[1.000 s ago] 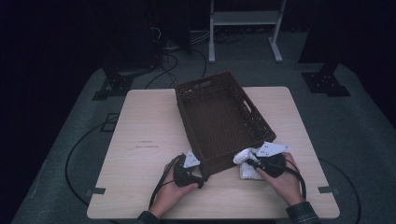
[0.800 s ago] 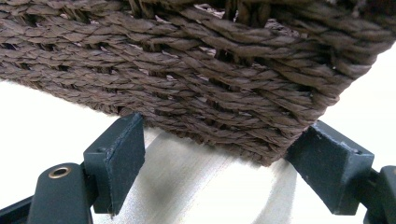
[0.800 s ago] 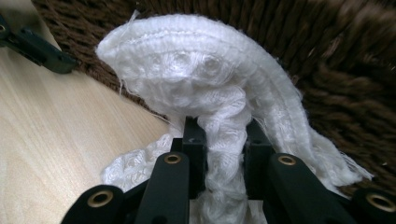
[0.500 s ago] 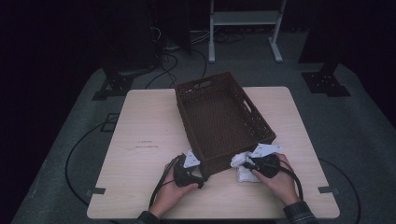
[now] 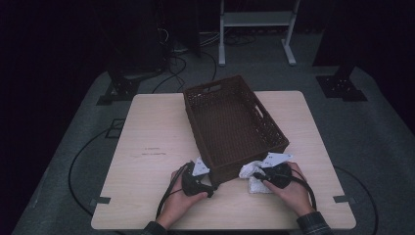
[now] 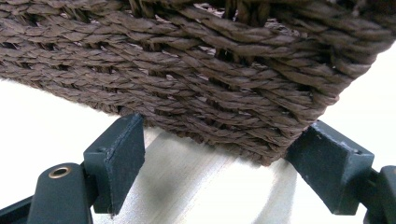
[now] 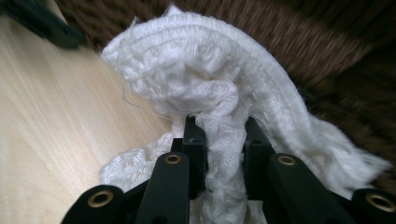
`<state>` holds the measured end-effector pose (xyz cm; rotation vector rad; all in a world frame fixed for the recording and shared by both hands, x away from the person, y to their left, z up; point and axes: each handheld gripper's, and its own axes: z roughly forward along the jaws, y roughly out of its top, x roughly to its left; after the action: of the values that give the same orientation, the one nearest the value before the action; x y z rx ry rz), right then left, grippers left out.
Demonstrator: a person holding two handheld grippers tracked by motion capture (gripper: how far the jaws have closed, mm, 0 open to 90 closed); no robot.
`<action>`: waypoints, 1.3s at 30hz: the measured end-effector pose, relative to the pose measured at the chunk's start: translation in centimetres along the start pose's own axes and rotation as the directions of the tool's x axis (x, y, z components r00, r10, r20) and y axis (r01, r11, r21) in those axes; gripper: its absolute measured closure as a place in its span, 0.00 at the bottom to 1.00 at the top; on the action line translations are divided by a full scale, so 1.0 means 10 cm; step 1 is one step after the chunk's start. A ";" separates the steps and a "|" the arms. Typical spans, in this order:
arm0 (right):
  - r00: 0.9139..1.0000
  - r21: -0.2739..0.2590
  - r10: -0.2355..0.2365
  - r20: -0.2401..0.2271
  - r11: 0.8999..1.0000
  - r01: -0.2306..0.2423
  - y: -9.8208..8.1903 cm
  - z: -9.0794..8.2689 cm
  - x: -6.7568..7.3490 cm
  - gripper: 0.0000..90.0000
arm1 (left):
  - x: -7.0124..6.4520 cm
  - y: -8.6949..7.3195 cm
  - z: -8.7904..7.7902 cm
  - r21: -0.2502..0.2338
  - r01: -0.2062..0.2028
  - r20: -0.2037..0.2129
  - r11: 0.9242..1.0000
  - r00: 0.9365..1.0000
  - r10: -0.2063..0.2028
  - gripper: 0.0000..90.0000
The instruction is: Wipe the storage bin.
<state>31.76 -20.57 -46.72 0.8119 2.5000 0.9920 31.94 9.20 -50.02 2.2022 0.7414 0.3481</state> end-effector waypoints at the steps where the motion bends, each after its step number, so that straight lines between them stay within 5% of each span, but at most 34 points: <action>1: 1.000 -0.017 -0.001 0.005 1.000 0.001 0.02 -0.04 0.00 0.84 | 0.00 0.00 0.00 0.000 0.000 0.000 1.000 1.000 0.000 0.22; 6: 0.999 -0.111 0.000 0.034 0.994 0.003 0.10 -0.28 0.01 0.84 | 0.00 0.00 0.00 -0.001 0.000 0.000 1.000 1.000 0.000 0.22; 14: 0.997 -0.184 -0.013 0.070 0.983 0.026 0.21 -0.50 0.04 0.84 | 0.00 0.00 0.00 -0.002 0.001 0.000 1.000 1.000 -0.001 0.22; 21: 0.997 -0.266 -0.015 0.075 0.963 0.035 0.32 -0.66 0.10 0.84 | 0.00 0.00 0.00 0.004 -0.006 0.000 1.000 1.000 0.006 0.22; 39: 0.998 -0.087 -0.069 0.008 0.994 0.069 0.24 -0.09 0.20 0.84 | 0.00 0.00 0.00 0.000 0.000 0.001 1.000 1.000 0.000 0.22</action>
<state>30.62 -18.42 -44.58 0.6963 2.4445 1.0654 31.94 9.20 -50.02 2.2023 0.7406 0.3475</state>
